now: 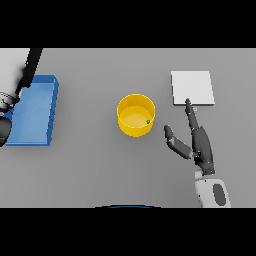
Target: Pick up the red beaker and tilt it to pour out 1 green nut into yellow bowl. Pick up the yellow bowl and place it on the metallic measuring scale.
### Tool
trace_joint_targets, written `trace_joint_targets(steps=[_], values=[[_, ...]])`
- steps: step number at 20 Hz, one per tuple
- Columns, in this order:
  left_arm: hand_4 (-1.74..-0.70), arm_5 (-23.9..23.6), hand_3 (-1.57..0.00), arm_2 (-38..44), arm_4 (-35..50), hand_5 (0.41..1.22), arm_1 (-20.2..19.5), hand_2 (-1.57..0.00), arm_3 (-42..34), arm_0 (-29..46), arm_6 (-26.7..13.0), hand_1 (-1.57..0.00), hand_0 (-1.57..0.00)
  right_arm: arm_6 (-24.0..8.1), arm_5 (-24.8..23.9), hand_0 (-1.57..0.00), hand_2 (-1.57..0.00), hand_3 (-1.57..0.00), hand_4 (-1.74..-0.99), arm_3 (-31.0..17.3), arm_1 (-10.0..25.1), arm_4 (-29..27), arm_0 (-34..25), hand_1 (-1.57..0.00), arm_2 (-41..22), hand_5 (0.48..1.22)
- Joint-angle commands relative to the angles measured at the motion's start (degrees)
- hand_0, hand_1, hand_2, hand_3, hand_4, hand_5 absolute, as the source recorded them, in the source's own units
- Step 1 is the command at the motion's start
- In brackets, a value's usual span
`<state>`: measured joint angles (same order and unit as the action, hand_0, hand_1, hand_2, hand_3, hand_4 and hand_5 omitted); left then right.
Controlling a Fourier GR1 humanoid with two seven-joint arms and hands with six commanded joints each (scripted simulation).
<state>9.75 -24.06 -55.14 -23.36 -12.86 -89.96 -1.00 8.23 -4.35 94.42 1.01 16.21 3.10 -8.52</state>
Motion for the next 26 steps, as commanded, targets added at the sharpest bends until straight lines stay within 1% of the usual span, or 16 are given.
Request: trace_joint_targets(steps=[1,2,3,4,7,9,12,13,15,18,19,21,23,24,25,26], values=[[-1.74,-1.7,-1.45,2.6,2.3,1.221,-1.7,-1.57,0.8,1.0,-0.9,-1.57,-1.57,0.3,0.0,0.00,0.00,0.00,-1.002,-0.2,-0.2,-0.3,-0.4,0.00,0.1,0.666],[-1.74,-3.5,-1.45,4.7,4.6,1.221,-3.3,-1.57,0.5,2.8,-1.2,-1.57,-1.57,0.9,0.1,0.00,0.00,0.00,-0.996,0.1,-0.4,-0.4,0.0,0.00,-0.2,0.664],[-1.74,-5.0,-1.43,7.0,7.0,1.221,-4.8,-1.57,0.8,4.9,-1.8,-1.57,-1.57,0.9,0.4,0.00,0.00,0.00,-1.012,0.3,-0.3,-1.0,0.1,0.00,0.1,0.659],[-1.74,-6.1,-1.42,8.7,8.7,1.221,-6.1,-1.57,0.9,6.5,-4.0,-1.57,-1.57,-0.1,0.0,0.00,0.00,0.00,-1.023,0.3,-0.1,-0.3,-0.4,0.00,0.0,0.654],[-1.74,-10.0,-1.43,14.5,15.0,1.221,-9.5,-1.57,-0.1,12.1,-8.3,-1.57,-1.57,-0.4,-0.2,0.00,0.00,0.00,-1.050,-0.3,0.3,0.2,-0.3,0.00,0.0,0.653],[-1.74,-12.1,-1.45,18.0,19.4,1.221,-10.3,-1.57,-2.0,16.6,-9.3,-1.57,-1.57,-0.6,-0.1,0.00,0.00,0.00,-1.053,0.3,0.2,0.5,-0.1,0.00,-0.4,0.651],[-1.74,-14.8,-1.47,21.9,24.8,1.221,-9.8,-1.57,-5.7,23.1,-13.1,-1.57,-1.57,-0.8,-0.9,0.00,0.00,0.00,-1.048,0.4,0.8,2.2,-0.3,0.00,-0.7,0.651],[-1.74,-15.4,-1.47,23.1,26.7,1.221,-9.5,-1.57,-8.2,25.6,-13.5,-1.57,-1.57,-2.2,-1.3,0.00,0.00,0.00,-1.052,0.2,1.1,2.7,-1.2,0.00,-0.3,0.648],[-1.74,-16.4,-1.48,24.3,29.4,1.221,-9.2,-1.57,-13.8,30.5,-14.9,-1.57,-1.57,-1.3,-1.1,0.00,0.00,0.00,-1.046,0.6,1.1,3.2,-0.3,0.00,-1.1,0.649],[-1.74,-17.8,-1.45,25.0,32.5,1.221,-8.0,-1.57,-24.4,39.1,-21.1,-1.57,-1.57,-0.7,-0.7,0.00,0.00,0.00,-1.026,1.1,1.1,3.2,0.8,0.00,-1.5,0.648],[-1.74,-18.3,-1.44,24.9,33.4,1.221,-7.6,-1.57,-28.4,42.1,-21.5,-1.57,-1.57,-1.3,-1.2,0.00,0.00,0.00,-1.020,0.4,1.1,3.7,0.7,0.00,-1.3,0.645],[-1.74,-19.2,-1.45,25.1,34.5,1.221,-7.1,-1.57,-35.2,47.0,-22.9,-1.57,-1.57,-0.3,-0.9,0.00,0.00,0.00,-1.020,-0.3,1.3,2.9,0.4,0.00,-0.8,0.646],[-1.74,-20.2,-1.48,25.5,35.4,1.221,-6.2,-1.57,-39.5,50.9,-25.0,-1.57,-1.57,1.2,0.0,0.00,0.00,0.00,-1.014,0.0,1.4,1.7,0.8,0.00,-0.8,0.648],[-1.74,-20.7,-1.50,25.4,35.8,1.221,-5.3,-1.57,-41.7,52.8,-24.9,-1.57,-1.57,0.3,-0.3,0.00,0.00,0.00,-1.005,0.0,1.1,2.1,0.5,0.00,-0.9,0.647],[-1.74,-20.8,-1.51,25.7,36.2,1.221,-5.0,-1.57,-43.4,54.1,-25.7,-1.57,-1.57,0.8,-0.2,0.00,0.00,0.00,-1.004,-0.6,1.2,1.9,0.7,0.00,-0.7,0.648],[-1.74,-21.2,-1.52,25.7,36.4,1.194,-4.3,-1.57,-45.0,55.3,-26.5,-1.57,-1.57,1.2,-0.5,0.00,0.00,0.00,-1.005,-0.6,1.0,2.0,1.2,0.00,-0.8,0.647]])
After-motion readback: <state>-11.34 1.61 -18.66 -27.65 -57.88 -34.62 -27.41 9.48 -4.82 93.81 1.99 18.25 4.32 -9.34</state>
